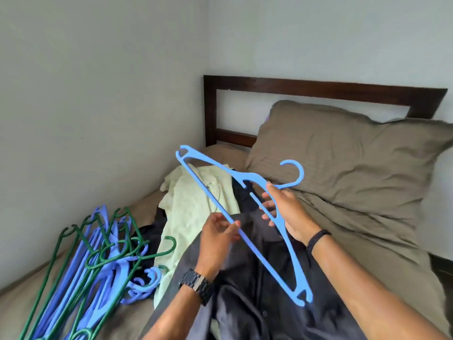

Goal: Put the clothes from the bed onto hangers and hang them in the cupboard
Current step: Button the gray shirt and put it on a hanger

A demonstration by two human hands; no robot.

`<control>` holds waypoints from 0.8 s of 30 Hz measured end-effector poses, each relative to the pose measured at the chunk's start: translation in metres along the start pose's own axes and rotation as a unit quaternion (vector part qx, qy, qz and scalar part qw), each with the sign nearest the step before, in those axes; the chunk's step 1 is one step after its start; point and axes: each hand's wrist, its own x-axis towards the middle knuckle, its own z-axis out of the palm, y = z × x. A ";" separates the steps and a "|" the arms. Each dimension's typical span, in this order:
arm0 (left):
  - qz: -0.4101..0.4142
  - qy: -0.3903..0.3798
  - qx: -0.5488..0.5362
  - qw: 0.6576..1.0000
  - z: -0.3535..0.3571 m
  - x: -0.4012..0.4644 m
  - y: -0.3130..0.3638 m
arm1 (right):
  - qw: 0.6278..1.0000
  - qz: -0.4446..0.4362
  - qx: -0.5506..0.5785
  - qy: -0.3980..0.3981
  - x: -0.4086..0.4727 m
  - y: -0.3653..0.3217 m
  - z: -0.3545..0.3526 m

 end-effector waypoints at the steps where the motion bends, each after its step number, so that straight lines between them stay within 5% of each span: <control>1: 0.000 -0.036 0.021 0.999 0.014 0.002 -0.002 | 0.999 -0.017 -0.031 0.031 0.004 -0.002 -0.014; 5: 0.051 -0.130 0.255 0.957 0.058 0.017 -0.020 | 0.971 -0.091 -0.143 0.169 0.011 -0.002 -0.077; 8: 0.135 -0.129 0.444 0.876 0.078 0.029 -0.028 | 0.925 -0.135 -0.262 0.241 0.014 0.005 -0.117; 13: 0.091 -0.172 0.665 0.721 0.093 0.053 -0.029 | 0.853 -0.151 -0.404 0.293 0.009 0.015 -0.150; 17: 0.063 -0.150 0.683 0.712 0.095 0.073 -0.021 | 0.836 -0.163 -0.426 0.304 0.017 0.023 -0.167; 24: 0.062 -0.149 0.602 0.782 0.075 0.083 -0.022 | 0.809 -0.181 -0.489 0.272 0.017 0.024 -0.169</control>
